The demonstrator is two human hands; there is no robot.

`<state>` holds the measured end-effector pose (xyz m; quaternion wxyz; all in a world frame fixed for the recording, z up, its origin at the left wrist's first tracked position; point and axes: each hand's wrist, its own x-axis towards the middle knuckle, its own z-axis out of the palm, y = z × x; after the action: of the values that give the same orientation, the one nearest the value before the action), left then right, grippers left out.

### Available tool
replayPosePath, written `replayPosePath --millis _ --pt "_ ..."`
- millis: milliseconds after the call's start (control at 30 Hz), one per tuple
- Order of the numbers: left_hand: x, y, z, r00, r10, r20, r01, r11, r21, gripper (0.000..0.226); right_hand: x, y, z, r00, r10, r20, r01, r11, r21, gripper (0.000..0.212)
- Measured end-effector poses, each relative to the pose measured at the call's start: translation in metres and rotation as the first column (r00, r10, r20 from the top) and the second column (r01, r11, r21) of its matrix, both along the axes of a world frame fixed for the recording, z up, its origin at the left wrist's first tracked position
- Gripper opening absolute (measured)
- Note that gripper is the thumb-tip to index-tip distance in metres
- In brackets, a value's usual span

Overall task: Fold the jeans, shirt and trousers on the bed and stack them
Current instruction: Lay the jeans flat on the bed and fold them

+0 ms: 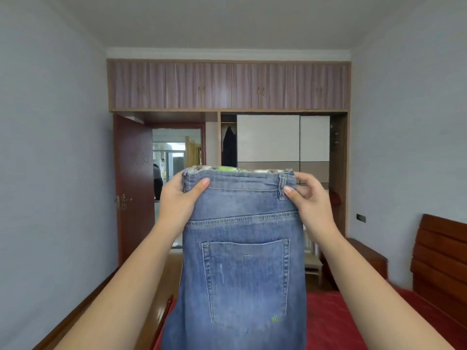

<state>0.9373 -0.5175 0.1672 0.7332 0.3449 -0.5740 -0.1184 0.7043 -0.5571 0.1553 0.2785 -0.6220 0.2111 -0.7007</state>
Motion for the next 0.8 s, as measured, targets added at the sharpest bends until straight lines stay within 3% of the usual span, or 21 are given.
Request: replayPosePath --millis 167,267,367,800 --pt "0.005 0.020 0.000 0.992 -0.096 -0.084 0.101 0.993 0.067 0.013 0.009 0.009 0.000 0.993 0.091 0.076 -0.090 0.996 -0.013 0.028" --pt "0.007 0.045 -0.029 0.986 -0.142 -0.089 0.151 0.983 0.106 0.028 0.014 0.028 -0.007 0.985 0.116 0.130 -0.116 0.993 -0.009 0.028" --pt "0.007 0.071 -0.065 0.980 -0.182 -0.076 0.192 0.968 0.163 0.031 0.015 0.054 -0.019 0.983 0.103 0.149 -0.105 0.994 0.005 0.028" --pt "-0.032 0.248 -0.083 0.965 -0.243 -0.095 0.249 0.967 0.058 0.025 -0.025 0.267 -0.044 0.981 0.007 0.195 -0.006 1.000 -0.002 0.022"
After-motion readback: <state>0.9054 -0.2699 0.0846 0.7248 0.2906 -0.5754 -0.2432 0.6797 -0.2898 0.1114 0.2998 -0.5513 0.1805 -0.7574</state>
